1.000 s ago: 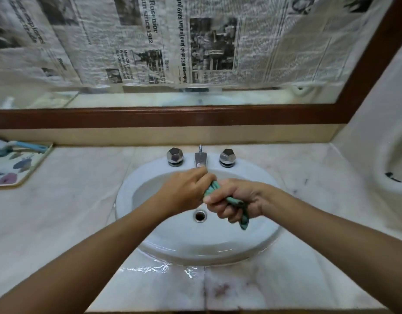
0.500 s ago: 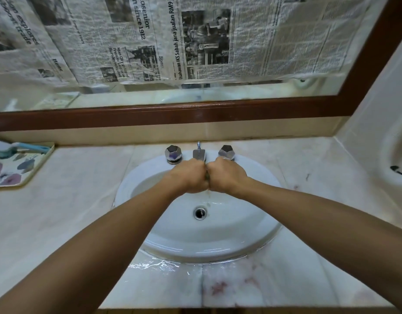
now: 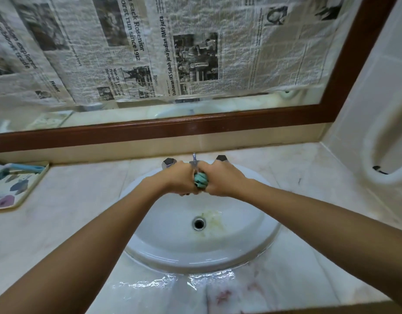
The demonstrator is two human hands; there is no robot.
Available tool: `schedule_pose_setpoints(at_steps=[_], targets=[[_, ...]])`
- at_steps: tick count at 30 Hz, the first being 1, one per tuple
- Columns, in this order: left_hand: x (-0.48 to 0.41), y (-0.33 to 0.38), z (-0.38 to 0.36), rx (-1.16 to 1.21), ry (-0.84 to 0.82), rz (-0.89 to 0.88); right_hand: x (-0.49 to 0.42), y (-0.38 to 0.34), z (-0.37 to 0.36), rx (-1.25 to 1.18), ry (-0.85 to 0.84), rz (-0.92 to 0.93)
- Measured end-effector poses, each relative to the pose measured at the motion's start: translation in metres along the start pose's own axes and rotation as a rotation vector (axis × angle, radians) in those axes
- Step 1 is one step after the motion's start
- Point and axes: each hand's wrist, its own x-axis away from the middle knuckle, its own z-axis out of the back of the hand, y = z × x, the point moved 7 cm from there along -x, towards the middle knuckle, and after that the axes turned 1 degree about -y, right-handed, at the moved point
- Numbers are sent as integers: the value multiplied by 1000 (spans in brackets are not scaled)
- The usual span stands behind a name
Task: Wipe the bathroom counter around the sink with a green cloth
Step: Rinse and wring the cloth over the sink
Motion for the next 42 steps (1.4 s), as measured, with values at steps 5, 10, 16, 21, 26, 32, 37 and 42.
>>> schedule_pose_setpoints(at_steps=[5,10,16,21,26,32,37,42], targets=[[20,-15,3,106,-43,-9,19,1,4,-51,50,-95],[66,-1,26,-265,631,-306,31,9,-19,-901,-343,-511],[92,20,-2,-600,800,-454,47,-30,-26,-1347,-820,-582],[96,35,35,-445,1000,-717,52,-59,-7,-1326,-1065,-319],[77,41,54,-509,721,-694,50,-50,16,-1130,-1059,-273],[64,44,72,-614,642,-531,35,-35,25,-1188,-876,-335],[56,41,63,-637,487,-489,32,-33,20,-1185,-874,-260],[61,40,55,-805,393,-329,31,-37,21,-1151,-878,-162]])
